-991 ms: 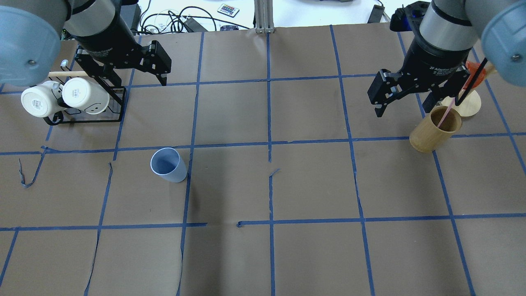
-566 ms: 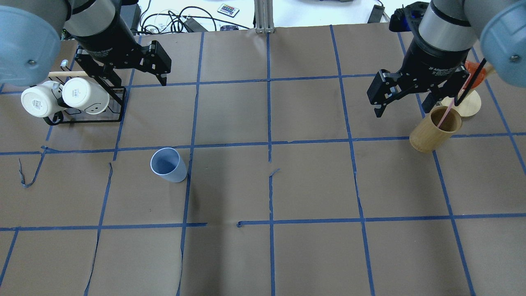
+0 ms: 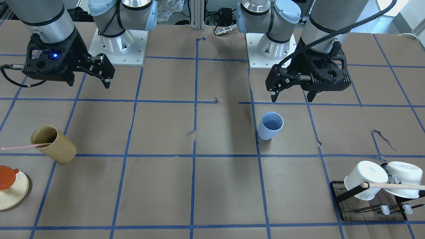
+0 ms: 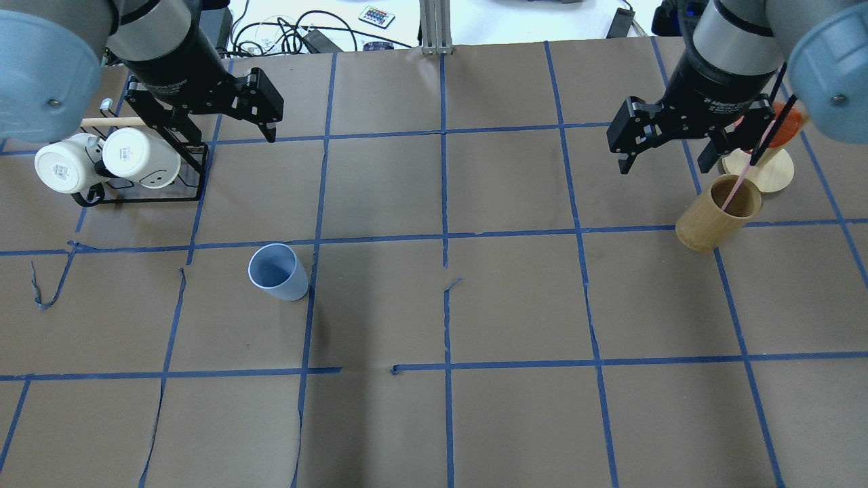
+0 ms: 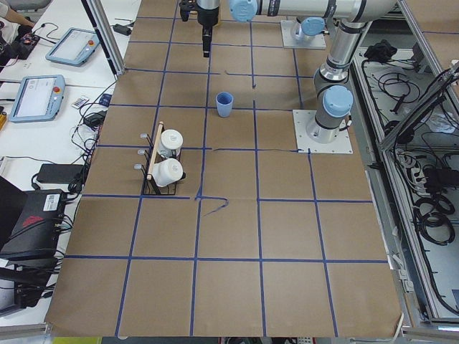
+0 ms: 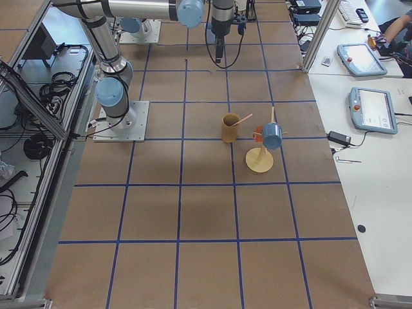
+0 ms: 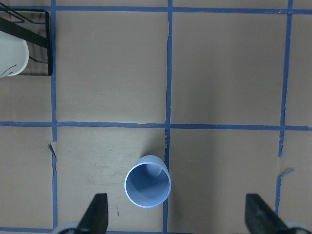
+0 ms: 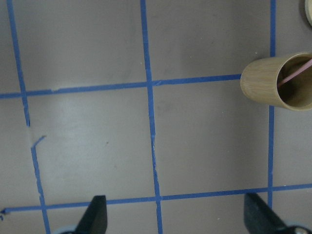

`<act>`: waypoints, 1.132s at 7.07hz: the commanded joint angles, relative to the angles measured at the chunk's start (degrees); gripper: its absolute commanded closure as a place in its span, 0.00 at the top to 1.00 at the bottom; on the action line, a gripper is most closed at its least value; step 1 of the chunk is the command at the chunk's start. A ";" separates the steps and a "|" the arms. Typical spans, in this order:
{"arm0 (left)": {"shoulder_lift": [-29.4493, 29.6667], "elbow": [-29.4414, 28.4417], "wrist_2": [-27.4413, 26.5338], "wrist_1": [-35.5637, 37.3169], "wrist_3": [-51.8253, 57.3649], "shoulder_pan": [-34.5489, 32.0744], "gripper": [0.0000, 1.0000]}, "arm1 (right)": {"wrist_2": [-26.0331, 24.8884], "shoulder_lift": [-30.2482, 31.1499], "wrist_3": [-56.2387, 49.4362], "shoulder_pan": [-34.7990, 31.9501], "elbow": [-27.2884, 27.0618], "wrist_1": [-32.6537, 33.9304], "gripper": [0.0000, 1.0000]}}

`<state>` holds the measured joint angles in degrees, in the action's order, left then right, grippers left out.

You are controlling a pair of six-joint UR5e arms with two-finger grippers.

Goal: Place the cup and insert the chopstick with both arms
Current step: 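Grasp the pink straw with the right gripper while left arm reaches for cup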

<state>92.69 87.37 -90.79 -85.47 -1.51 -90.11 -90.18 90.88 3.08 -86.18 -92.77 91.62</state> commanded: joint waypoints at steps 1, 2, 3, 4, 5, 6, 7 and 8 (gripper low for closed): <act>-0.41 1.47 -0.26 -0.49 0.81 2.21 1.00 | 0.00 -2.36 5.80 6.94 -1.27 7.39 1.00; -0.32 5.23 0.09 0.39 0.90 3.44 1.00 | 0.26 -2.46 5.80 11.52 -3.28 9.08 1.00; 1.68 11.70 0.26 6.75 1.33 5.98 1.00 | -0.08 -2.28 5.80 13.04 -5.82 15.71 1.00; 2.92 18.90 0.27 16.64 3.69 8.61 1.00 | 0.18 -2.28 5.71 13.23 -8.81 21.43 1.00; 2.93 24.02 0.27 20.22 6.06 10.03 1.00 | 0.27 -2.37 5.71 13.67 -12.23 27.58 1.00; 3.28 27.55 0.27 20.52 7.04 10.31 1.00 | 0.35 -2.54 3.71 15.76 -15.66 33.47 1.00; 3.46 27.94 0.44 20.26 7.66 10.40 1.00 | 1.57 -2.81 -0.05 19.00 -17.78 35.18 1.00; 3.63 28.12 0.53 20.26 7.23 10.31 1.00 | 2.02 -4.38 -0.61 20.08 -17.98 37.90 1.00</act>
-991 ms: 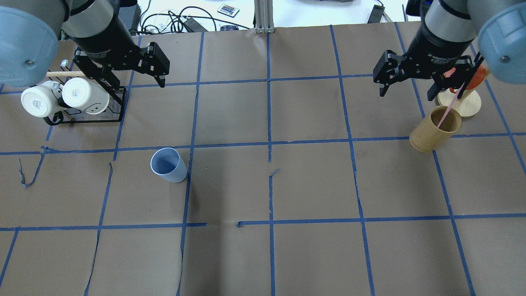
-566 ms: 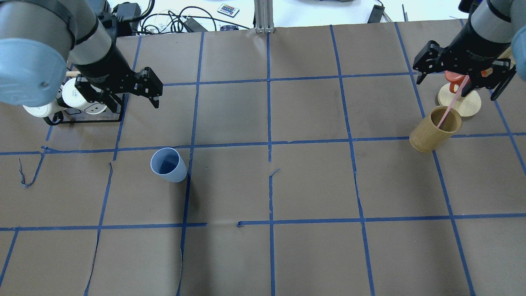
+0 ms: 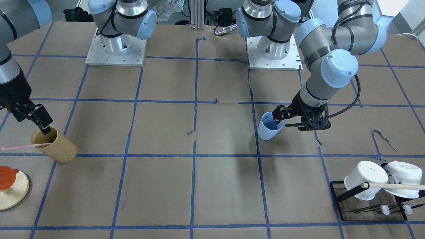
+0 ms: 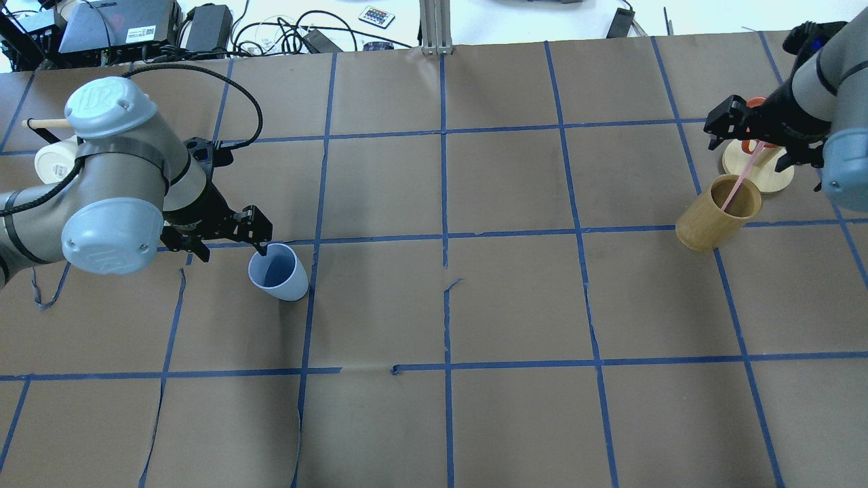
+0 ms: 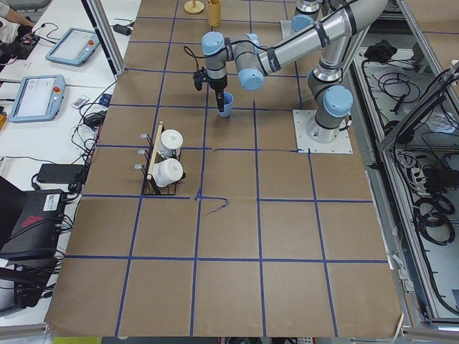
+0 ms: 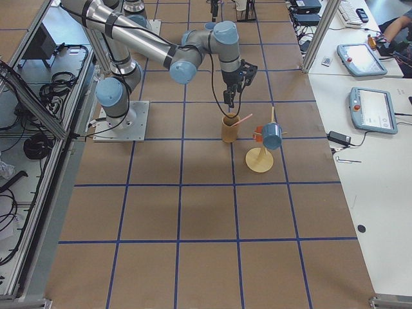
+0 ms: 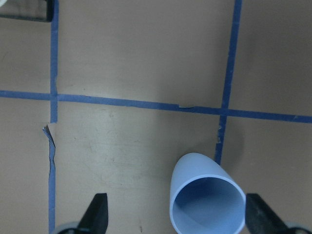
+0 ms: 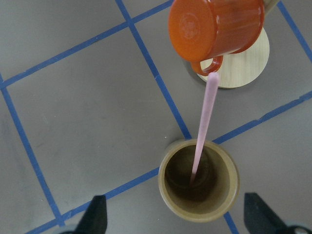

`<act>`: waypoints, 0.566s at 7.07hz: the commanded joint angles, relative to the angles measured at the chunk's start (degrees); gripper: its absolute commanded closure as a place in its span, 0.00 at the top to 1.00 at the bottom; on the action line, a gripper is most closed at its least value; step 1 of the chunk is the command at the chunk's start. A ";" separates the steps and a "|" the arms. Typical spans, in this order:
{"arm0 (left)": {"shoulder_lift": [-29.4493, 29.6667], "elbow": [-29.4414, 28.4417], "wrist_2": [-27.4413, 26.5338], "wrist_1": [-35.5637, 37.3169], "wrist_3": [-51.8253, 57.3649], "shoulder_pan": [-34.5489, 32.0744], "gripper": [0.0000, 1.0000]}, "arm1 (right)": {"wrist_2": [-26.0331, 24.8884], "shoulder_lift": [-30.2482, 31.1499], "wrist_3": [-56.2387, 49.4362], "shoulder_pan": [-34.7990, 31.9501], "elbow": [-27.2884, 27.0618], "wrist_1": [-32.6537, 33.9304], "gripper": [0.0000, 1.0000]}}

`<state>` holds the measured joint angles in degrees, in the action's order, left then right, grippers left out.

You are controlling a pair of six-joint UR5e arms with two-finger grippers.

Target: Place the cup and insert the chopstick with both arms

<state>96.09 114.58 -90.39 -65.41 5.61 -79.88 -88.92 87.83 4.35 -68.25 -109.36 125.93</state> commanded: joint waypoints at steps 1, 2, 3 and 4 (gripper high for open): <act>0.76 1.08 0.13 0.11 0.19 0.08 0.98 | 0.59 -3.26 -1.80 2.24 -1.38 7.37 0.95; 2.16 0.56 0.21 1.84 -0.07 0.08 0.70 | 0.59 -3.72 -1.88 2.24 -1.29 8.45 0.89; 3.13 1.08 2.30 1.95 -0.77 -0.53 0.57 | 0.59 -4.07 -1.97 2.24 -1.20 9.85 0.82; 3.66 1.69 6.59 1.69 0.18 -0.45 0.31 | 0.50 -5.64 -2.06 2.24 -1.11 12.13 0.80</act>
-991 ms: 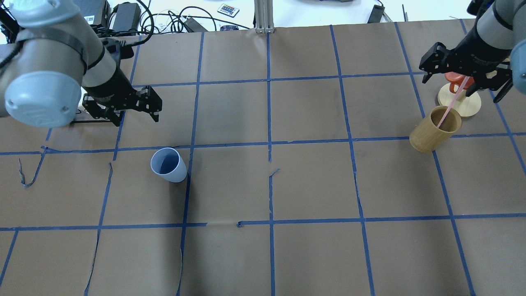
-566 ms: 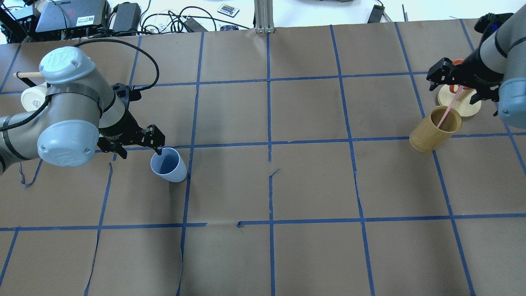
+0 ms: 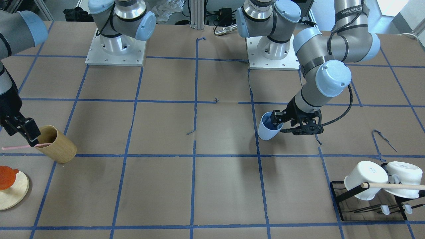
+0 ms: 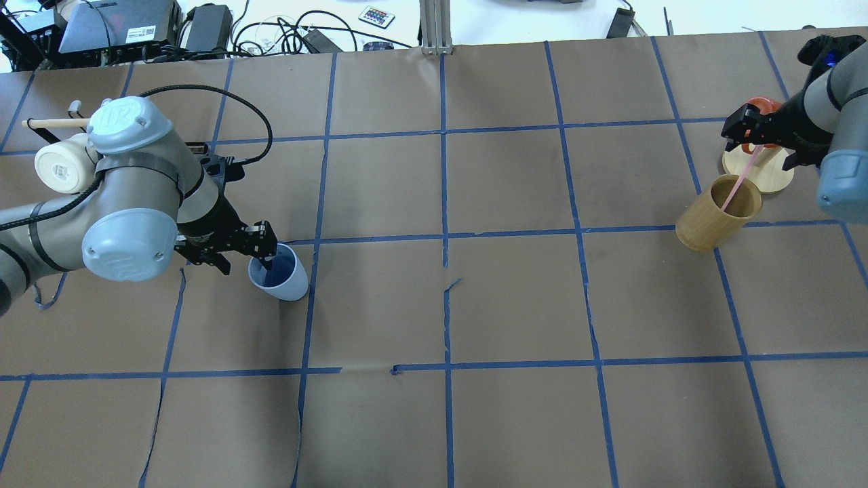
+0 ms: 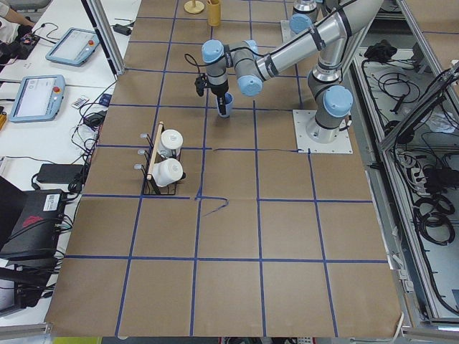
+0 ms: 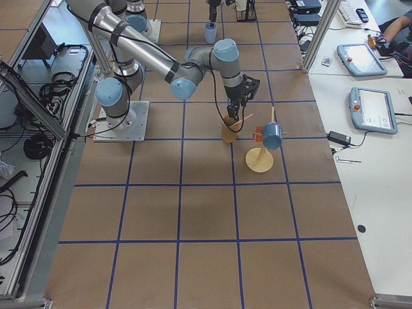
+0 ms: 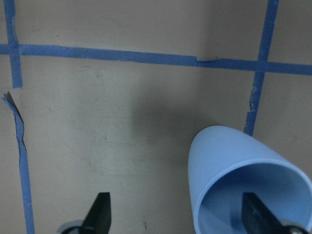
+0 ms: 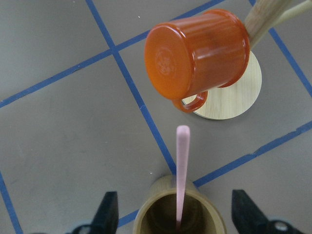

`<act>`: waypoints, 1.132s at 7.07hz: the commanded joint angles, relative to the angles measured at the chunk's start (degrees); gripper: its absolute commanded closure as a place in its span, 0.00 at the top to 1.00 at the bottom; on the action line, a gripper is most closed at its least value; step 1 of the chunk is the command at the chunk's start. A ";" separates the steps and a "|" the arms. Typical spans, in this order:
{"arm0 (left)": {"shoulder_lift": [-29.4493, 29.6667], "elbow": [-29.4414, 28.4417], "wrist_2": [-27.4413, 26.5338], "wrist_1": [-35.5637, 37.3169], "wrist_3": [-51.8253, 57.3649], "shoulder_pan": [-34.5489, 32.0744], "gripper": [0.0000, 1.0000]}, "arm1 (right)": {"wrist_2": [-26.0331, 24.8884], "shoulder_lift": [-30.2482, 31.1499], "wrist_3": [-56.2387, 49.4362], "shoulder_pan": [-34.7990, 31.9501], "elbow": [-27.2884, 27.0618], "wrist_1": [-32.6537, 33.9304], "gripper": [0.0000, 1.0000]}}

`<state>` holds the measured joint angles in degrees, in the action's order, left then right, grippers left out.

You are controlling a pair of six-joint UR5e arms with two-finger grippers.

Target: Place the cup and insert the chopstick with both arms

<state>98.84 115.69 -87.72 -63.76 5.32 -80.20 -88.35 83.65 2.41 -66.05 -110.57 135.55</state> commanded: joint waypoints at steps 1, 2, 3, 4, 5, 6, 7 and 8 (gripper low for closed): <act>1.78 -0.28 4.48 0.57 -0.65 -0.13 0.00 | -0.06 -1.64 -1.08 0.04 -0.09 3.83 0.62; 1.79 -0.99 4.05 0.57 -0.92 -0.22 0.00 | -0.06 -2.17 -1.09 0.13 0.00 4.02 0.56; 1.70 -2.39 4.13 -0.13 -1.10 -0.66 0.00 | -0.15 -2.78 -1.18 0.13 0.09 4.11 0.57; 1.88 -4.66 4.22 -0.74 -4.41 -2.49 0.00 | -0.24 -2.96 -1.18 0.13 0.09 5.41 0.55; 2.05 -7.73 4.31 -1.53 -8.88 -6.07 0.00 | -0.15 -3.49 -1.18 0.13 0.09 5.77 0.55; 3.19 -10.72 4.48 -1.02 -11.71 -11.76 0.00 | -0.15 -3.58 -1.18 0.21 0.09 5.86 0.55; 5.55 -14.23 4.40 -0.75 -14.17 -15.82 0.00 | -0.15 -3.58 -1.18 0.30 0.09 5.78 0.39; 8.53 -17.57 4.31 1.78 -14.98 -18.91 0.00 | -0.15 -3.49 -1.18 0.30 0.17 5.69 0.34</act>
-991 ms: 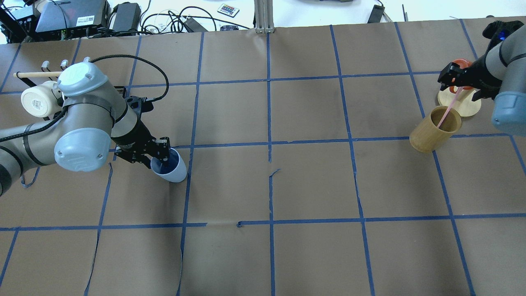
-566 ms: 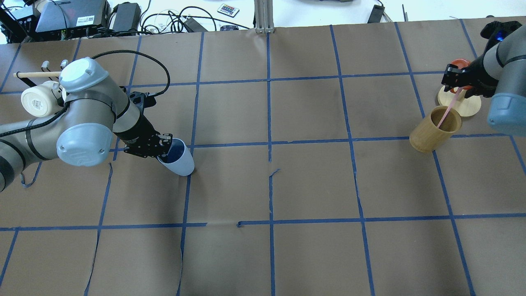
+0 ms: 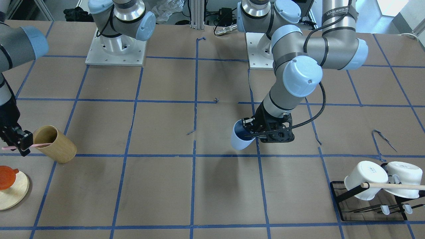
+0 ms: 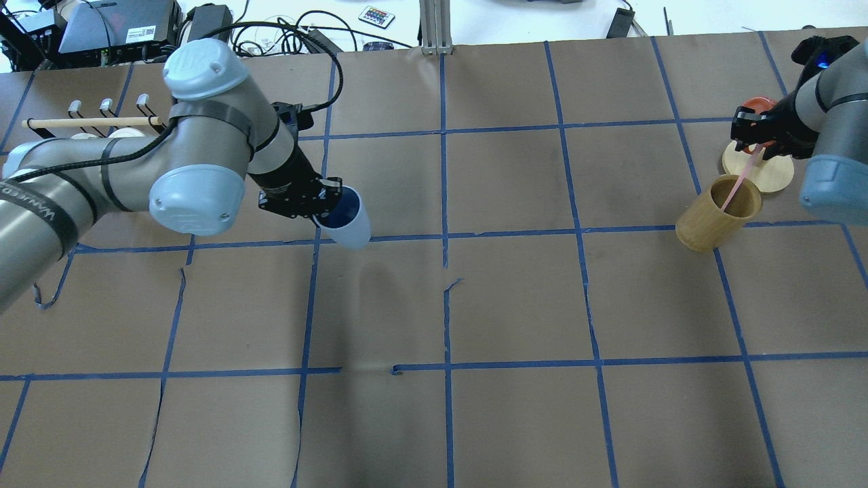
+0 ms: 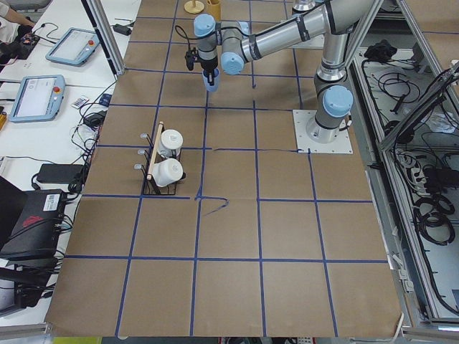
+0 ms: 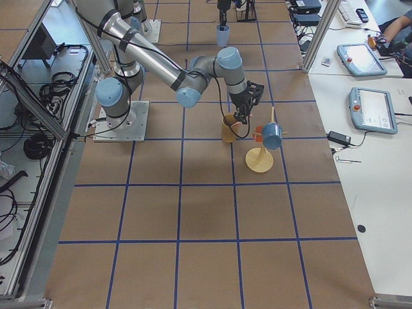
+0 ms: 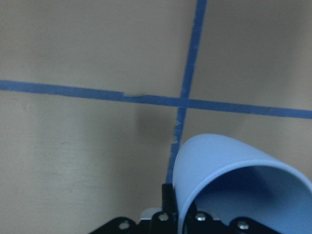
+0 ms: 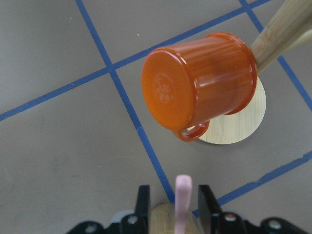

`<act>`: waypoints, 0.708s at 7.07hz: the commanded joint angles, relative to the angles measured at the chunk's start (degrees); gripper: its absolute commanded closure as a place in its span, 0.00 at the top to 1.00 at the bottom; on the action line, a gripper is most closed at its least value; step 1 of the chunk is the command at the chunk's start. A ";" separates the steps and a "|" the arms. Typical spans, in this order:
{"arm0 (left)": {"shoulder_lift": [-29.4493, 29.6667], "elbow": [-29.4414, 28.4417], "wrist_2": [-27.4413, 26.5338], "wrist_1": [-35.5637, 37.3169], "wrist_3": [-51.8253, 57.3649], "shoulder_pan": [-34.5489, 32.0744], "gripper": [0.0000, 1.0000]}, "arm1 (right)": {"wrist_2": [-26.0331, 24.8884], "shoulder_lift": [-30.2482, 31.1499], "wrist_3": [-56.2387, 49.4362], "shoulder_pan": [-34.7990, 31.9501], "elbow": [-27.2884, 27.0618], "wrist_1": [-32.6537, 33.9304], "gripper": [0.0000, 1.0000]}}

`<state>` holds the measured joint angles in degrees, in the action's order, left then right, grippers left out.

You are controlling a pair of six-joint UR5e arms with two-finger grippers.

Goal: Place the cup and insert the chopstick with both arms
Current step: 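Carry the blue cup with the left gripper toward the table center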

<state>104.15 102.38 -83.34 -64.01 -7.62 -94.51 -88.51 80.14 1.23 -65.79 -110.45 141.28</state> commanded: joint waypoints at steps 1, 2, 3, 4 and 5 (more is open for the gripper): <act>5.77 -6.30 -0.59 3.70 -6.32 -7.15 0.00 | 0.09 0.02 0.00 0.05 0.33 -0.04 0.28; 7.36 -7.97 -0.77 5.02 -10.01 -8.83 0.00 | 0.18 0.28 0.26 0.05 0.85 -0.13 0.22; 8.60 -8.25 -0.86 7.03 -12.05 -9.72 0.00 | 0.09 0.11 0.18 0.05 1.64 -0.22 0.18; 10.26 -8.25 -0.95 10.01 -15.03 -11.03 0.00 | 0.09 0.28 0.26 0.05 1.73 -0.22 0.14; 11.32 -8.25 -1.12 11.35 -15.32 -11.91 0.00 | 0.00 0.54 0.44 0.05 2.08 -0.39 0.12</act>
<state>113.81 94.29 -84.27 -55.06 -21.19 -105.04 -88.43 80.44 1.51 -65.74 -108.80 141.04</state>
